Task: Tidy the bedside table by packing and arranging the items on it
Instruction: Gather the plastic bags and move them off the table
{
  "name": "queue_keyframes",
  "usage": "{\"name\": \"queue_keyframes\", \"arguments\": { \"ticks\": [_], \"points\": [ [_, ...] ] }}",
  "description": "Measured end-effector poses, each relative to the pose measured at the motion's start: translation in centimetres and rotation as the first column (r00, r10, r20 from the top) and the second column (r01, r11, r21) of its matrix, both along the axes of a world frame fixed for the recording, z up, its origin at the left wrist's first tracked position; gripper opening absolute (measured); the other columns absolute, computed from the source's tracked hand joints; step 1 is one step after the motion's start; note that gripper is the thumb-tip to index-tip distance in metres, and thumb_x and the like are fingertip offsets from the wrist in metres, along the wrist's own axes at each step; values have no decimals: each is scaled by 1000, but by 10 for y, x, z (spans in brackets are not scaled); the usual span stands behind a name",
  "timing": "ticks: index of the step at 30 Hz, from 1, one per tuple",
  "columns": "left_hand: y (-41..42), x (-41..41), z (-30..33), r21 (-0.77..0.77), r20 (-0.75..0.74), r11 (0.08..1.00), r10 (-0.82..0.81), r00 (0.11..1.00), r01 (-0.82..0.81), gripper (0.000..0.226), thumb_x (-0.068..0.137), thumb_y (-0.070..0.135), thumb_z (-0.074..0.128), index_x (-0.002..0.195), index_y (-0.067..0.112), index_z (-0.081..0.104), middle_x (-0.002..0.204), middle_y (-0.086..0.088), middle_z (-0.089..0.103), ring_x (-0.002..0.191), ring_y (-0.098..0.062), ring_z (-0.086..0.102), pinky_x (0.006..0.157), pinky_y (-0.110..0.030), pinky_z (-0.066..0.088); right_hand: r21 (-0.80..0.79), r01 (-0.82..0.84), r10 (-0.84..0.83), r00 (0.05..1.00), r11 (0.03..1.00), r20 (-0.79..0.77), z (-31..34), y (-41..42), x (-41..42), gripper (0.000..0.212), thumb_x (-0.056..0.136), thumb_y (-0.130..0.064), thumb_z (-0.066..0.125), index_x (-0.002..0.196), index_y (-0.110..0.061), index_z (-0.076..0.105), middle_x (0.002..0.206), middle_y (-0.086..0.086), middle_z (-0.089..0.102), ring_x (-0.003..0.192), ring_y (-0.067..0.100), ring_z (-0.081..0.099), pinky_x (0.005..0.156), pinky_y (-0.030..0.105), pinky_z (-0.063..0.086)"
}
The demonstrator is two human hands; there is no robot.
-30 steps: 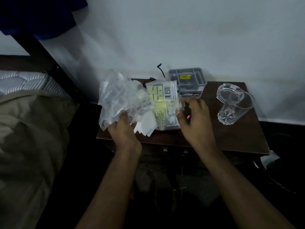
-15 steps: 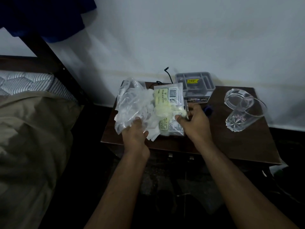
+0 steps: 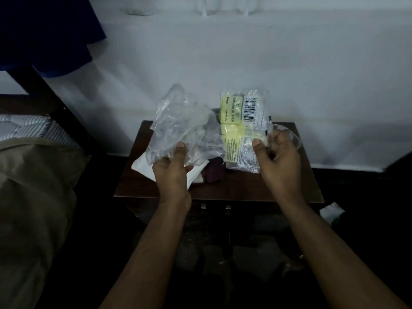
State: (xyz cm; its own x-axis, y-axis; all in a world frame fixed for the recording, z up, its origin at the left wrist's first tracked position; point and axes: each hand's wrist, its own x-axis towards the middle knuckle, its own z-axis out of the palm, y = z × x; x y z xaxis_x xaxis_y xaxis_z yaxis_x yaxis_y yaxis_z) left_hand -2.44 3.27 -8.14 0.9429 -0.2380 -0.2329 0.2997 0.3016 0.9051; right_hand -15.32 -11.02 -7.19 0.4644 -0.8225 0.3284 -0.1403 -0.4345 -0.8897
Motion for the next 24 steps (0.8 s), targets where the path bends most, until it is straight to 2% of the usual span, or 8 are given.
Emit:
{"name": "queue_keyframes", "arguments": {
  "ticks": [3, 7, 13, 16, 17, 19, 21, 24],
  "points": [
    [-13, -31, 2, -13, 54, 999, -34, 998, 35, 49, 87, 16, 78, 132, 6, 61, 120, -12, 74, 110, -30, 72, 92, -56, 59, -22, 67, -67, 998, 998, -10, 5, -7, -33, 17, 98, -28, 67, 105, -26, 52, 78, -11, 64, 60, -1, 58, 54, 17, 45],
    [-44, -82, 7, -39, 175, 997, -66, 982, 73, 40, 89, 12, 73, 128, 10, 64, 122, -13, 73, 113, -32, 71, 96, -56, 57, -6, 199, -199, 980, 980, 26, 8, -19, -86, 19, 98, -28, 66, 109, -19, 53, 78, -11, 64, 60, -2, 57, 51, 16, 45],
    [-90, -149, 10, -45, 367, 981, -160, 916, 189, 49, 84, 0, 71, 123, 25, 56, 132, -14, 64, 123, -21, 64, 105, -33, 51, 15, 417, -417, 908, 909, 31, 6, -55, -165, 16, 99, -26, 65, 103, -20, 50, 73, -12, 57, 59, -4, 54, 52, 8, 40],
    [-109, -166, 0, -23, 440, 972, -200, 875, 233, 49, 86, -6, 67, 120, 27, 54, 123, 1, 64, 113, 0, 66, 97, -18, 49, 66, 523, -519, 851, 849, -78, -17, -81, -204, 15, 98, -22, 62, 105, -13, 53, 82, -8, 60, 68, 0, 59, 62, 21, 47],
    [-116, -171, -1, -4, 458, 966, -227, 860, 257, 47, 86, -5, 66, 119, 26, 55, 121, 4, 64, 110, 4, 66, 95, -16, 49, 107, 543, -528, 837, 833, -144, -26, -91, -216, 17, 98, -22, 61, 107, -11, 53, 87, -2, 63, 75, 10, 63, 64, 28, 49],
    [-131, -181, -6, 34, 485, 947, -296, 823, 321, 41, 86, 4, 71, 119, 25, 60, 118, 4, 67, 110, 0, 68, 95, -19, 52, 187, 558, -502, 820, 809, -275, -45, -109, -237, 19, 96, -23, 61, 107, -9, 52, 87, 3, 61, 81, 24, 63, 64, 34, 50],
    [-146, -189, -14, 91, 484, 930, -355, 800, 357, 34, 83, 19, 74, 113, 33, 66, 114, 7, 72, 110, -11, 71, 97, -30, 55, 218, 562, -465, 804, 798, -371, -58, -123, -249, 20, 96, -22, 62, 106, -9, 49, 83, -2, 55, 80, 23, 59, 60, 30, 43],
    [-169, -203, -33, 232, 455, 885, -465, 759, 403, 20, 80, 21, 72, 94, 35, 70, 93, 4, 74, 92, -16, 72, 88, -47, 60, 248, 576, -435, 781, 779, -448, -74, -142, -261, 21, 94, -21, 62, 106, -11, 49, 97, 2, 58, 89, 24, 59, 72, 31, 43]
  ]
}}
